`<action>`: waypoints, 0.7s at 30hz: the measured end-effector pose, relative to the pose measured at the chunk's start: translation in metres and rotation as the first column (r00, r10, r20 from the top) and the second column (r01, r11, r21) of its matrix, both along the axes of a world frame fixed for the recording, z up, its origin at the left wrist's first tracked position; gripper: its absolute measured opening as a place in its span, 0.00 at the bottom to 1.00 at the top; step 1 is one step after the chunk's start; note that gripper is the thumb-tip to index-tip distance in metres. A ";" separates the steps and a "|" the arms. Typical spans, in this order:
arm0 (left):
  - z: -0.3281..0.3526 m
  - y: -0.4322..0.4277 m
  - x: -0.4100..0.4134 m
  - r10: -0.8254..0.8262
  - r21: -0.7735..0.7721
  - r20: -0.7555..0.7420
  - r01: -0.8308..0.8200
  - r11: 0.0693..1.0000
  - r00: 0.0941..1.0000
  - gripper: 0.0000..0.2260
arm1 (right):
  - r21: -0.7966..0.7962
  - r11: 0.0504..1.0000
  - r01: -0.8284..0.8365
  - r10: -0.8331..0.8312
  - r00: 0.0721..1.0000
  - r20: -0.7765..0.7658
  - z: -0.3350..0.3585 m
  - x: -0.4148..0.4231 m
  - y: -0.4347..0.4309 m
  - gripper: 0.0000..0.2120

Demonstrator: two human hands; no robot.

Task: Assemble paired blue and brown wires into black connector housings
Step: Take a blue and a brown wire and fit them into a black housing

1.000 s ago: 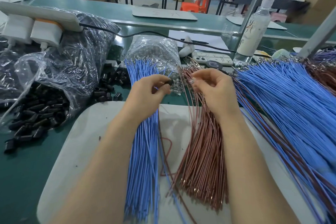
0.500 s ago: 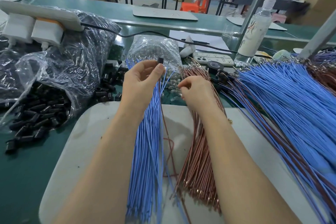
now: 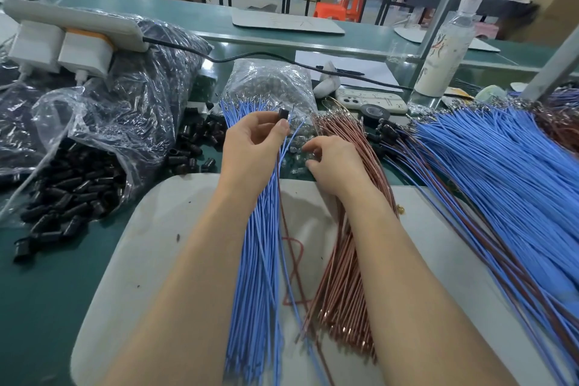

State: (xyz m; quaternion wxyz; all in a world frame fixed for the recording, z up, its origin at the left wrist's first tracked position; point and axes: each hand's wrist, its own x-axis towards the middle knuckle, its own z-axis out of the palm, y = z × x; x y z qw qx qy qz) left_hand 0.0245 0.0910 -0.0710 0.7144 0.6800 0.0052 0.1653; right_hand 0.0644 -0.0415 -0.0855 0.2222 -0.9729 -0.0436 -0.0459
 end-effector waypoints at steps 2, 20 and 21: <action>0.000 0.000 -0.001 -0.006 0.018 0.002 0.006 1.000 1.000 0.05 | 0.031 0.999 0.009 -0.010 1.000 0.011 -0.002 0.000 -0.001 0.11; -0.008 -0.006 0.001 -0.164 0.316 0.016 0.151 0.937 0.986 0.12 | 0.782 0.604 -0.154 0.077 0.988 0.135 0.037 -0.039 -0.025 0.08; -0.008 -0.006 0.001 -0.169 0.318 0.014 0.155 0.935 0.986 0.12 | 0.765 0.620 -0.173 0.081 0.984 0.157 0.037 -0.041 -0.025 0.07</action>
